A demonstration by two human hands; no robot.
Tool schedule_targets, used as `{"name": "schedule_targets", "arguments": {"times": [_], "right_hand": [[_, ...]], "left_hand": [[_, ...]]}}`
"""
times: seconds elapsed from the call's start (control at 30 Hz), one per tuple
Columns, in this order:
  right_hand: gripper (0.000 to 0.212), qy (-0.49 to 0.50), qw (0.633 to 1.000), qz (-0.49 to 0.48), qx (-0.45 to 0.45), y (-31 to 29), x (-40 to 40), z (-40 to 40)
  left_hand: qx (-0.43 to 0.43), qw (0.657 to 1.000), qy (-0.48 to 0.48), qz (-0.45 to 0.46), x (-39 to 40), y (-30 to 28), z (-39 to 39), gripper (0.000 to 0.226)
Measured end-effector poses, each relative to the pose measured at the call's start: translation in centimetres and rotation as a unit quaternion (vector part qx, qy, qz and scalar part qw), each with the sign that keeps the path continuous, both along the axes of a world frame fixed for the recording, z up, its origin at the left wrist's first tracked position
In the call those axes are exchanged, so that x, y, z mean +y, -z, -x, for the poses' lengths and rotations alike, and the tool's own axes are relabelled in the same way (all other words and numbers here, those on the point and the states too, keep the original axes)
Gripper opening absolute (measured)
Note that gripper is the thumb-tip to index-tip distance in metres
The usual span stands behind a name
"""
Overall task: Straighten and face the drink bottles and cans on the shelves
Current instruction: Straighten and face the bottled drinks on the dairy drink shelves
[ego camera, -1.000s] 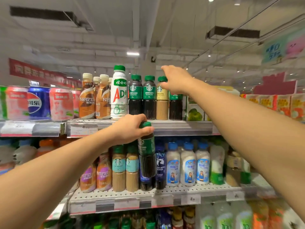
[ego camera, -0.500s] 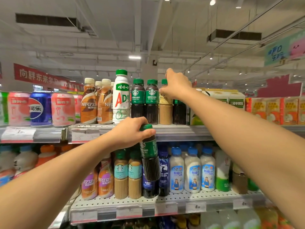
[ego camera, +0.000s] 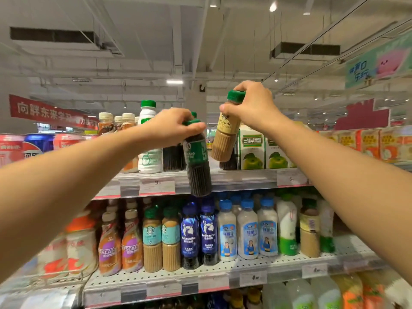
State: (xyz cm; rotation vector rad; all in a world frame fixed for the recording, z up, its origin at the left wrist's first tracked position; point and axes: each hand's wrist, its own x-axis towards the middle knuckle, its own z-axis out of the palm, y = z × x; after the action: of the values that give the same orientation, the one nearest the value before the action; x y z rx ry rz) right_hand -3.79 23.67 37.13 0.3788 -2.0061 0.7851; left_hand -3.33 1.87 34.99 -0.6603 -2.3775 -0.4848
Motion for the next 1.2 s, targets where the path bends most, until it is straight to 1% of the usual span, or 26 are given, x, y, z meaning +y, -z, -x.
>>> {"name": "schedule_targets", "arguments": {"times": [0.07,0.17,0.27,0.4,0.57,0.67,0.73,0.8,0.9,1.0,1.13,1.2], "right_hand": [[0.042,0.003,1.000,0.010,0.009,-0.4,1.1,-0.5],[0.032,0.010,1.000,0.015,0.013,-0.8,2.7,-1.0],[0.025,0.021,1.000,0.005,0.015,-0.5,4.3,-1.4],[0.030,0.036,0.999,-0.009,0.006,0.1,6.1,-2.0],[0.037,0.036,0.999,-0.031,-0.014,1.2,7.4,-2.4],[0.035,0.032,0.998,-0.043,-0.017,1.7,7.6,-2.7],[0.031,0.029,0.998,-0.050,-0.012,2.0,7.7,-2.8],[0.030,0.024,0.998,-0.053,-0.010,2.3,7.6,-2.9],[0.030,0.013,0.998,-0.061,-0.015,3.0,7.1,-2.9],[0.030,0.006,0.996,-0.080,-0.025,3.9,6.4,-3.0],[0.037,-0.002,0.993,-0.101,-0.054,5.7,5.3,-3.0],[0.035,-0.008,0.991,-0.115,-0.063,6.6,4.7,-2.9]], "left_hand": [[0.018,1.000,-0.011,-0.006,1.0,-2.3,0.0,0.047],[0.023,0.999,-0.023,0.001,2.5,-4.8,0.6,0.047],[0.026,0.997,-0.060,0.033,3.9,-6.0,1.9,0.048],[0.006,0.995,-0.091,0.050,5.0,-5.3,4.4,0.047],[0.035,0.992,-0.116,0.025,5.8,-4.2,7.7,0.044],[0.048,0.991,-0.121,0.011,5.9,-4.0,8.2,0.045],[0.082,0.986,-0.141,0.028,5.9,-3.6,8.4,0.045],[0.128,0.974,-0.171,0.070,5.9,-3.4,8.6,0.048],[0.141,0.968,-0.181,0.103,5.9,-3.6,8.7,0.049],[0.135,0.970,-0.174,0.099,6.1,-3.4,8.8,0.046],[0.166,0.967,-0.172,0.093,5.8,-2.4,8.8,0.047],[0.182,0.962,-0.180,0.099,5.4,-1.9,8.7,0.050]]}}
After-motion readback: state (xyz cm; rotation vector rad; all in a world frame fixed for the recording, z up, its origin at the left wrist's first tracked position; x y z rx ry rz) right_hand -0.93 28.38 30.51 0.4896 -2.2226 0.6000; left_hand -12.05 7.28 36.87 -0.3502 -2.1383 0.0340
